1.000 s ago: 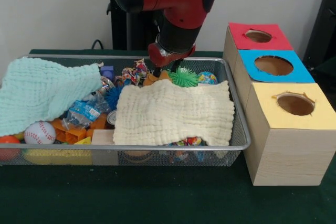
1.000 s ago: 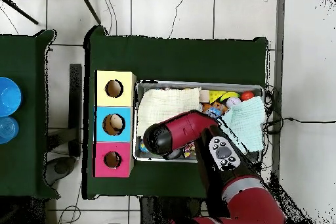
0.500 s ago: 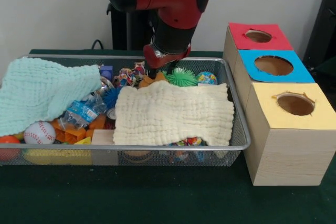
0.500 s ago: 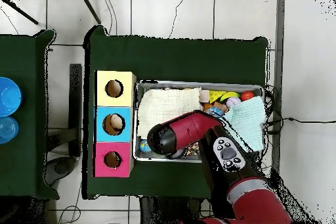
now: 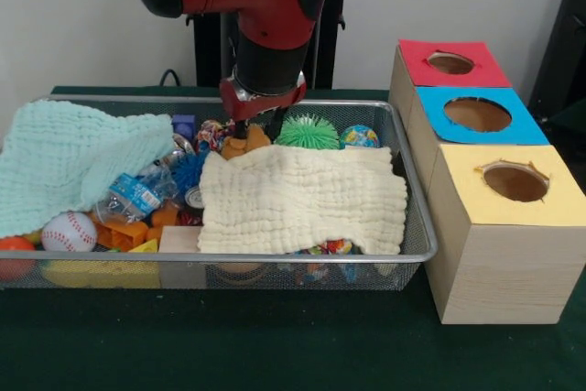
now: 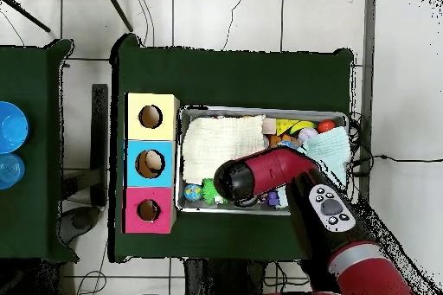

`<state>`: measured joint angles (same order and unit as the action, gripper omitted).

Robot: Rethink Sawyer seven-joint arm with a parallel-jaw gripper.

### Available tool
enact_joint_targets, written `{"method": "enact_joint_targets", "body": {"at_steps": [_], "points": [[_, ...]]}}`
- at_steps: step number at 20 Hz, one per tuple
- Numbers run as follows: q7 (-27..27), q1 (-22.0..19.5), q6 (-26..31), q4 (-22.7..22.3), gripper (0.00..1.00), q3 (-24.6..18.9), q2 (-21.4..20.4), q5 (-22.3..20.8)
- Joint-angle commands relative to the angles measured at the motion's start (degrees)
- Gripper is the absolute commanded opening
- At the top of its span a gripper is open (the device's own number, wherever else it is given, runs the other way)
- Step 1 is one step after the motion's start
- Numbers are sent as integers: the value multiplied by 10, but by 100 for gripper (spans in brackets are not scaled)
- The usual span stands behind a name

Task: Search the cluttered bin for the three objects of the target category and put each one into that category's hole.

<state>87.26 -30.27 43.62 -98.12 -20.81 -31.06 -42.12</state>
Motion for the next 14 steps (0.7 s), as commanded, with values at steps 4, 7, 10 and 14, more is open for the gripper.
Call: {"method": "enact_joint_targets", "body": {"at_steps": [4,7,10,14], "points": [[-100,-20,-67,41,100,-45,-5,-68],[-92,-14,-69,42,100,-44,-5,-74],[-87,-14,-72,40,0,-45,-5,-77],[-80,-15,-75,38,0,-49,-5,-82]]}}
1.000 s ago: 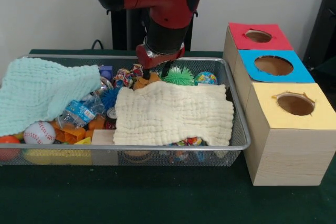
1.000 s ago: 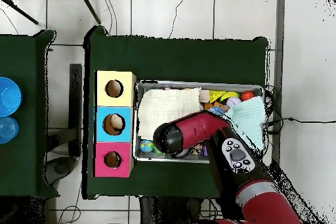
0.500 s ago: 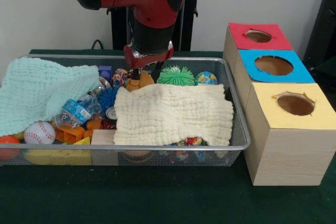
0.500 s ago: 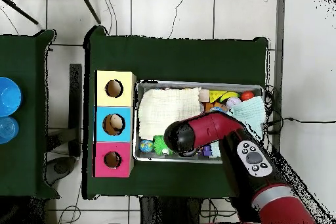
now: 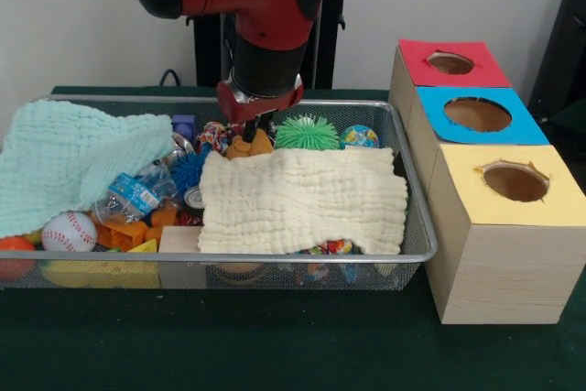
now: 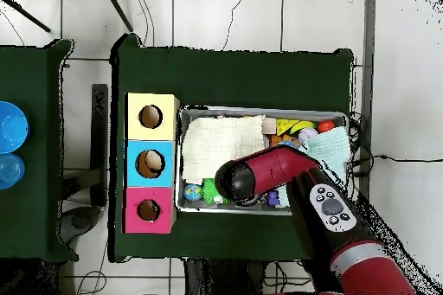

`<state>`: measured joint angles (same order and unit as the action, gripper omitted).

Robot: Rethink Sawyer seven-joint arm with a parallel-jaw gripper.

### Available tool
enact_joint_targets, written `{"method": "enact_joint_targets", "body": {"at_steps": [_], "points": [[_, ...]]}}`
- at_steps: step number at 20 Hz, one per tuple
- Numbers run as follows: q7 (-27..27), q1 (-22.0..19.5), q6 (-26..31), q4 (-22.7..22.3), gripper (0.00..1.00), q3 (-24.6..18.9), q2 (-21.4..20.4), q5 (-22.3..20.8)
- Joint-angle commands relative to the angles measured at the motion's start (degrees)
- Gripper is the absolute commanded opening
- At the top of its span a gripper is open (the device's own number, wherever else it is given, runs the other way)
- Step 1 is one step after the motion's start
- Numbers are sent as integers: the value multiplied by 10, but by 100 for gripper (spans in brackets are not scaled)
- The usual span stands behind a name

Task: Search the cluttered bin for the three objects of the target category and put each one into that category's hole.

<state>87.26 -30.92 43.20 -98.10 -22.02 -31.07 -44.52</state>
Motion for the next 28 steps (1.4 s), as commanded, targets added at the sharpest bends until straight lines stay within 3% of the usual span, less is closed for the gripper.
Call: {"method": "enact_joint_targets", "body": {"at_steps": [1,13,17,25,28], "points": [[-77,-7,-72,38,0,-37,-5,-59],[-62,-12,-77,26,0,-50,-5,-42],[-79,-24,-44,12,0,-76,-21,-5],[-64,8,19,-5,0,-70,-79,15],[-61,16,29,0,0,-65,-83,17]]}}
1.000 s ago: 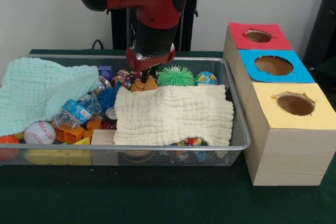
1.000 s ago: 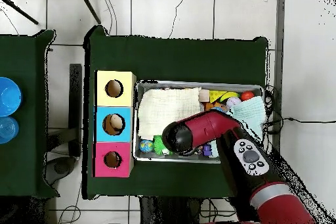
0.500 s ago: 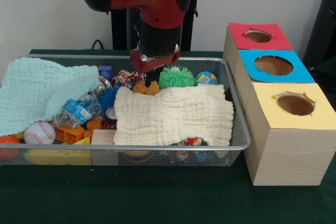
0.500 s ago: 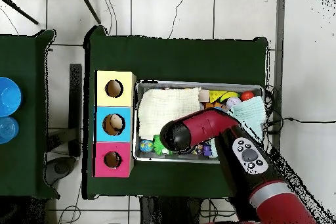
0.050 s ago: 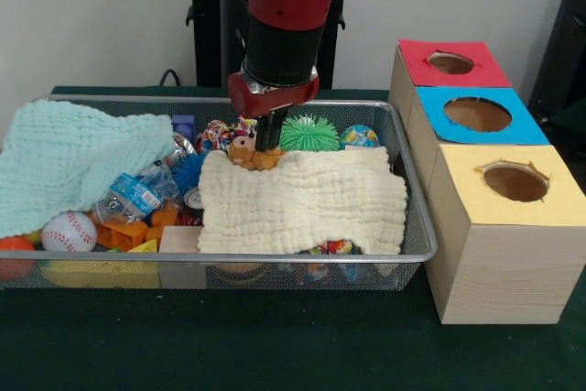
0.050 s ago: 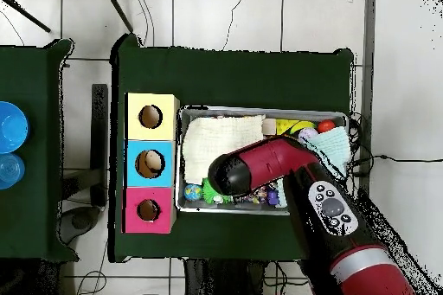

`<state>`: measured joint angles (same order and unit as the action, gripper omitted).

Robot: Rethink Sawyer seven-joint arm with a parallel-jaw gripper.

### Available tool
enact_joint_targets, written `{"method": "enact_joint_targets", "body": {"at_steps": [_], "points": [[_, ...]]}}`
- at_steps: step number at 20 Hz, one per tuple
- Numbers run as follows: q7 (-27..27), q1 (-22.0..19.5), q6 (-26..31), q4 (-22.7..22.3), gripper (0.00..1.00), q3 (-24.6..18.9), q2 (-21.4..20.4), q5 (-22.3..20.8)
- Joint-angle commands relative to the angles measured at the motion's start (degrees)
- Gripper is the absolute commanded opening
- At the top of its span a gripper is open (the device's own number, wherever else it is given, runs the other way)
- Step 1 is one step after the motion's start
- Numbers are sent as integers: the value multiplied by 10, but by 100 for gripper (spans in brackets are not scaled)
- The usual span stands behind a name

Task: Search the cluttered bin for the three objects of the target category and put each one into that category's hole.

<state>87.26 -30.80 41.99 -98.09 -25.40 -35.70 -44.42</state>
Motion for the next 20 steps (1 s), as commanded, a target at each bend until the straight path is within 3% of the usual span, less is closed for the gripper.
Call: {"method": "enact_joint_targets", "body": {"at_steps": [1,9,20], "points": [[-59,17,42,4,0,-30,-33,14],[-50,29,19,37,0,-7,14,-18],[-59,31,36,41,0,5,28,-24]]}}
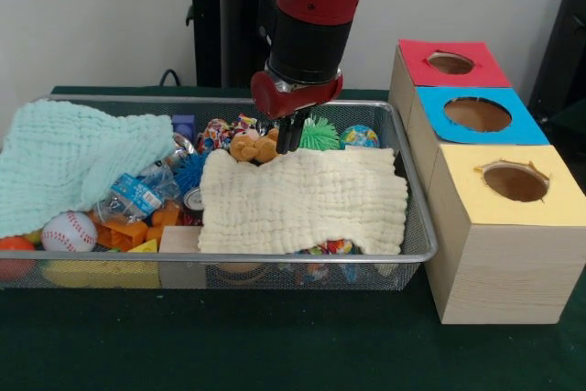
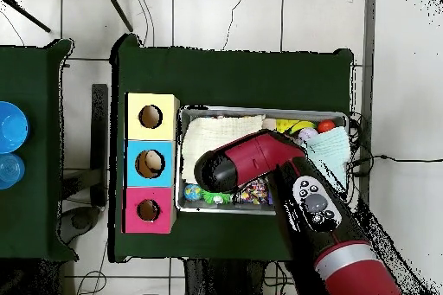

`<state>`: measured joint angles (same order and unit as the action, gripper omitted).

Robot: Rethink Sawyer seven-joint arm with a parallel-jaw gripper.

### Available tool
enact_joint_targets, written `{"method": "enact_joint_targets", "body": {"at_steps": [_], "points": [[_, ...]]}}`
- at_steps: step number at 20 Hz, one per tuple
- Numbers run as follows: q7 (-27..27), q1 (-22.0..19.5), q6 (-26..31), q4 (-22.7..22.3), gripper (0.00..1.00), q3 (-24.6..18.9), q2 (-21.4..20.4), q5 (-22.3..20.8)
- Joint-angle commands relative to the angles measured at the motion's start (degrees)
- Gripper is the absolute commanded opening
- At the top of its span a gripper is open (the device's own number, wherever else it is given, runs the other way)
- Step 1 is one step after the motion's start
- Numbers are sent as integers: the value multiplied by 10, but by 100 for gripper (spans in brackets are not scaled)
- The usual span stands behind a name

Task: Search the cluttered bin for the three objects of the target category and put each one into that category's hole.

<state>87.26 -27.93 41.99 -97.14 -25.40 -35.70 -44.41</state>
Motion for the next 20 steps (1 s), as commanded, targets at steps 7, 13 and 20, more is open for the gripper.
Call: {"method": "enact_joint_targets", "body": {"at_steps": [7,13,20], "points": [[-83,10,100,36,100,13,24,-17],[-83,33,131,53,100,26,24,-37],[-71,38,126,52,100,30,30,-42]]}}
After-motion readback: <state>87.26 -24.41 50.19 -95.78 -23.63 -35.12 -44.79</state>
